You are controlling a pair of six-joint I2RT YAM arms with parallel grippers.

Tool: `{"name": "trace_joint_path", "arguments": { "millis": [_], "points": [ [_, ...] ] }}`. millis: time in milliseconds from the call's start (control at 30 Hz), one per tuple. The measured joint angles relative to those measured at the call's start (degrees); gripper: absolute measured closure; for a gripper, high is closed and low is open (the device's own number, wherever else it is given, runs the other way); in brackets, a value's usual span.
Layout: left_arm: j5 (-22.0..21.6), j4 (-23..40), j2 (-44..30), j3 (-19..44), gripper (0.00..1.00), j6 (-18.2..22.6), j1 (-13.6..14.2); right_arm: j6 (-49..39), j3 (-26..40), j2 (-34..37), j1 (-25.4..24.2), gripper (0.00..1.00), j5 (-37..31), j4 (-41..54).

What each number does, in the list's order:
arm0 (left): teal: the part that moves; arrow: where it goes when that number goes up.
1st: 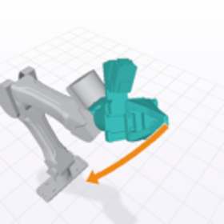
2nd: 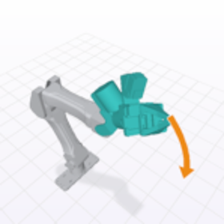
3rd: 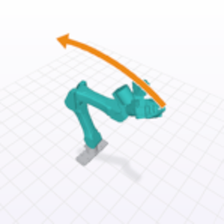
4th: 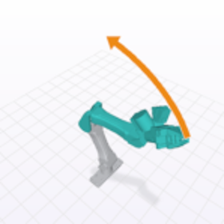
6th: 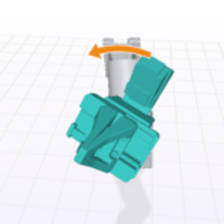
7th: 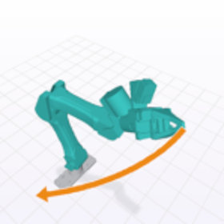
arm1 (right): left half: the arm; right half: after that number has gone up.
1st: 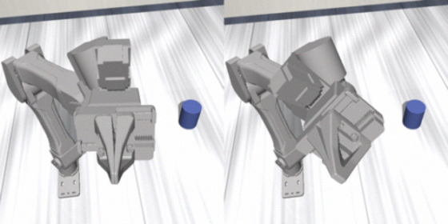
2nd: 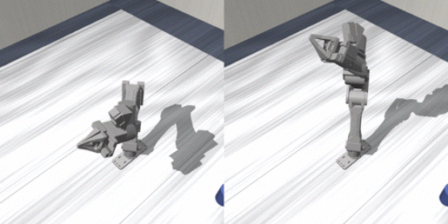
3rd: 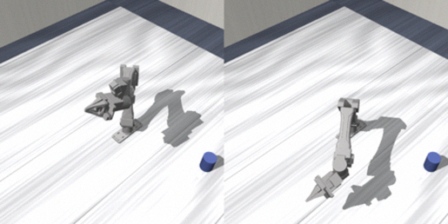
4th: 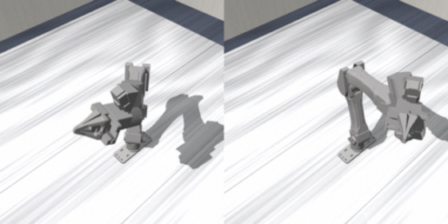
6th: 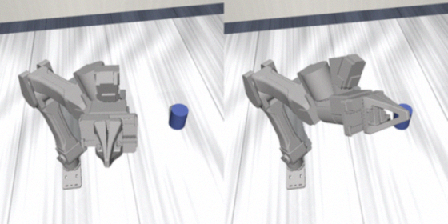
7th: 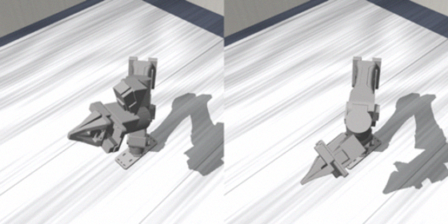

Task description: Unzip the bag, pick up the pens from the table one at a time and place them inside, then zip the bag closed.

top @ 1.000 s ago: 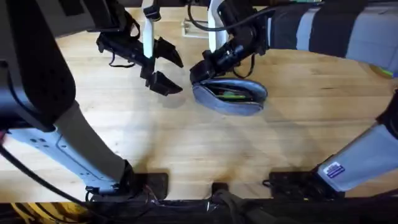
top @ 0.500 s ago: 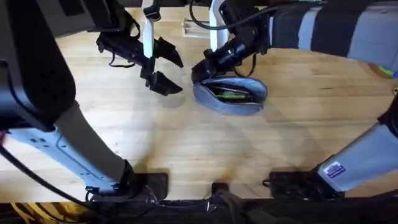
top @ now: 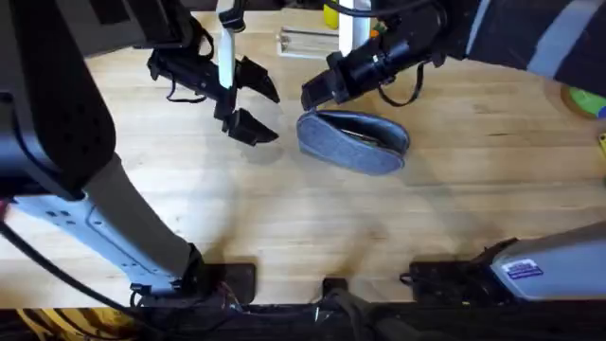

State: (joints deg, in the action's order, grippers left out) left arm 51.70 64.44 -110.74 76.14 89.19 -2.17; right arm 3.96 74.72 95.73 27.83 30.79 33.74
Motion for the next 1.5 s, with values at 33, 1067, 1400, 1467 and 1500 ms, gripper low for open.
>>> {"name": "trace_joint_path", "arguments": {
  "millis": [33, 1067, 1400, 1467, 1500],
  "points": [
    [0.1, -0.2, 0.0, 0.0, 0.007, 0.0, 0.2, -0.2, 0.0, -0.3, 0.0, 0.972, -0.4, 0.0],
    [7.2, -1.7, 0.0, 0.0, 0.547, -0.5, 11.4, -1.0, 0.0, -0.4, 0.0, 0.972, -2.1, 0.5],
    [7.0, -2.4, 0.0, 0.0, 0.957, -0.5, 11.4, -1.0, 0.0, -0.4, -0.2, 0.972, -2.1, 0.6],
    [7.1, -2.4, 0.0, 0.0, 0.959, -0.5, 11.4, -1.2, 0.0, -0.4, -0.8, 0.972, -1.9, 1.1],
    [7.0, -2.4, 0.0, 0.0, 0.959, -0.5, 11.4, -1.4, 0.0, -0.4, -1.3, 0.972, -1.7, 1.7]
  ]
}}
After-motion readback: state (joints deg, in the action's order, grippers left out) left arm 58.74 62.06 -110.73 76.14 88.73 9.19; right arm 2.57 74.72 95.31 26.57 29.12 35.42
